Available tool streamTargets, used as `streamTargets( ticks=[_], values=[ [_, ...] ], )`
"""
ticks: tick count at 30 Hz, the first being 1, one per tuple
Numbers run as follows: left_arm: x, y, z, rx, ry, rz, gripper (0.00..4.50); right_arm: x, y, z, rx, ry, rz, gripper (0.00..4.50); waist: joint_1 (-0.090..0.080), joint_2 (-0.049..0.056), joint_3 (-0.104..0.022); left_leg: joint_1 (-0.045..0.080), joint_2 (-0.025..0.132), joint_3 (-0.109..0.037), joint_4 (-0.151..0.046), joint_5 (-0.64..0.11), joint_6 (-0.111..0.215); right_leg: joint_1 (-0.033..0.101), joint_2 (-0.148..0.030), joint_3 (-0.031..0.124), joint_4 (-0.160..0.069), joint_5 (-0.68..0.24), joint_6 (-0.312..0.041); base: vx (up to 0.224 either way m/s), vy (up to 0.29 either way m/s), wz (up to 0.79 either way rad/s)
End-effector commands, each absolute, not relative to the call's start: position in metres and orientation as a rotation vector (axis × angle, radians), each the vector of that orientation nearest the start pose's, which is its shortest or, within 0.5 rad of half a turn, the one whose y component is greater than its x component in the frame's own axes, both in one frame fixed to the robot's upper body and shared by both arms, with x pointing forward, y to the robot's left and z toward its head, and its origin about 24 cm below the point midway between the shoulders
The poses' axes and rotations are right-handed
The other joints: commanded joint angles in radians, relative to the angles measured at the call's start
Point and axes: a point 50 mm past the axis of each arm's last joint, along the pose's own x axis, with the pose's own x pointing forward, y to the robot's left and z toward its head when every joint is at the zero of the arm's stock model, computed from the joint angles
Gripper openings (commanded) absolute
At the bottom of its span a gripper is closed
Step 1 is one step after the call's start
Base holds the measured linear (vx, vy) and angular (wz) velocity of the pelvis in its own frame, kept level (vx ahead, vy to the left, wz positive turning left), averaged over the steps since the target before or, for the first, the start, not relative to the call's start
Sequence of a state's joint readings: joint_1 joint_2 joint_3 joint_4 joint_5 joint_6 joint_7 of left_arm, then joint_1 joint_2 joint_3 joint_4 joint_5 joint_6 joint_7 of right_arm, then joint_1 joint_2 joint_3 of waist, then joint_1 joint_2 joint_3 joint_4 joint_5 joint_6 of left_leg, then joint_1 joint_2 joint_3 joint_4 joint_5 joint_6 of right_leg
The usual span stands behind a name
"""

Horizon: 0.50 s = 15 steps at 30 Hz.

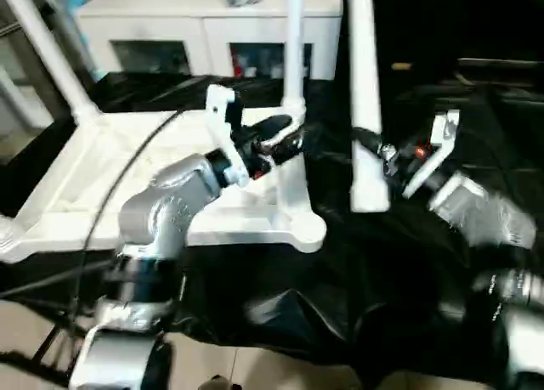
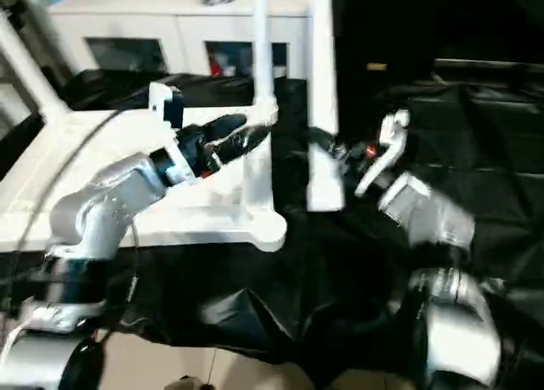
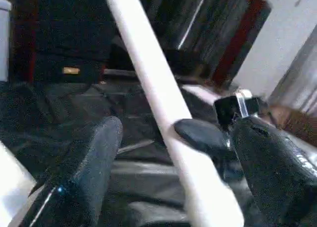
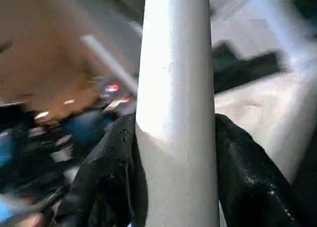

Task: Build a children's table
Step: Pick table leg

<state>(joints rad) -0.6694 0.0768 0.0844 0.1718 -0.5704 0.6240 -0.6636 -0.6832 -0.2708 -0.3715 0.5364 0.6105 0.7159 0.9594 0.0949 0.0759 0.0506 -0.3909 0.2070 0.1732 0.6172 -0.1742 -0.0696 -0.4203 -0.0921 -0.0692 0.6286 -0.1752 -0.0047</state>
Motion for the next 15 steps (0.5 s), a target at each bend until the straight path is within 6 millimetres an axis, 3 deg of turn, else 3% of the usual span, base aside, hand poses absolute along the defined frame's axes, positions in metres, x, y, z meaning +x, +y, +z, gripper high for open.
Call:
streamTargets(
  ticks=[1,4,5,6,7,12,13,15],
  values=[
    [0.336,0.073,0.174,-0.515,0.002,-1.028,4.03,0.339,-0.166,0.139,0.717,0.09,1.036,1.82,0.005,-0.011,-0.08,0.02,0.008,0.006,-0.06,-0.162,0.08,0.06,-0.028,0.023,-0.081,-0.193,-0.244,0.0,0.0,0.0],
    [0.338,0.065,0.173,-0.544,0.022,-1.023,4.03,0.332,-0.153,0.138,0.663,0.115,1.083,1.81,0.0,-0.017,-0.073,0.016,0.004,0.003,-0.067,-0.198,0.044,0.064,-0.032,0.023,-0.092,-0.284,-0.198,0.0,0.0,0.0],
    [0.338,0.063,0.172,-0.552,0.031,-1.021,4.03,0.33,-0.151,0.139,0.656,0.119,1.098,1.81,0.0,-0.017,-0.073,0.016,0.004,0.003,-0.067,-0.198,0.044,0.064,-0.032,0.023,-0.092,-0.284,-0.198,0.0,0.0,0.0],
    [0.338,0.061,0.171,-0.553,0.04,-1.021,4.03,0.328,-0.149,0.14,0.643,0.126,1.108,1.81,-0.001,-0.02,-0.072,0.017,0.001,0.003,-0.068,-0.198,0.034,0.064,-0.031,0.025,-0.099,-0.322,-0.169,0.0,0.0,0.0],
    [0.337,0.06,0.17,-0.551,0.044,-1.021,4.03,0.327,-0.147,0.141,0.635,0.132,1.112,1.81,-0.002,-0.019,-0.074,0.014,0.002,0.0,-0.07,-0.187,0.031,0.066,-0.032,0.025,-0.097,-0.325,-0.16,0.0,0.0,0.0],
    [0.333,0.059,0.175,-0.631,0.038,-1.043,4.03,0.322,-0.137,0.138,0.563,0.174,1.123,1.81,-0.003,-0.026,-0.074,0.009,0.002,-0.001,-0.071,-0.165,0.029,0.065,-0.035,0.026,-0.096,-0.309,-0.157,0.0,0.0,0.0],
    [0.331,0.059,0.176,-0.639,0.039,-1.046,4.03,0.321,-0.133,0.139,0.556,0.177,1.138,1.81,-0.003,-0.032,-0.074,0.009,0.002,0.0,-0.07,-0.161,0.032,0.064,-0.035,0.026,-0.097,-0.305,-0.156,0.0,0.0,0.0],
    [0.331,0.062,0.174,-0.656,0.048,-1.029,3.73,0.319,-0.127,0.14,0.543,0.174,1.156,1.81,-0.001,-0.029,-0.074,0.009,0.002,0.001,-0.07,-0.151,0.036,0.063,-0.035,0.027,-0.096,-0.299,-0.156,0.0,0.0,0.0]
  ],
)
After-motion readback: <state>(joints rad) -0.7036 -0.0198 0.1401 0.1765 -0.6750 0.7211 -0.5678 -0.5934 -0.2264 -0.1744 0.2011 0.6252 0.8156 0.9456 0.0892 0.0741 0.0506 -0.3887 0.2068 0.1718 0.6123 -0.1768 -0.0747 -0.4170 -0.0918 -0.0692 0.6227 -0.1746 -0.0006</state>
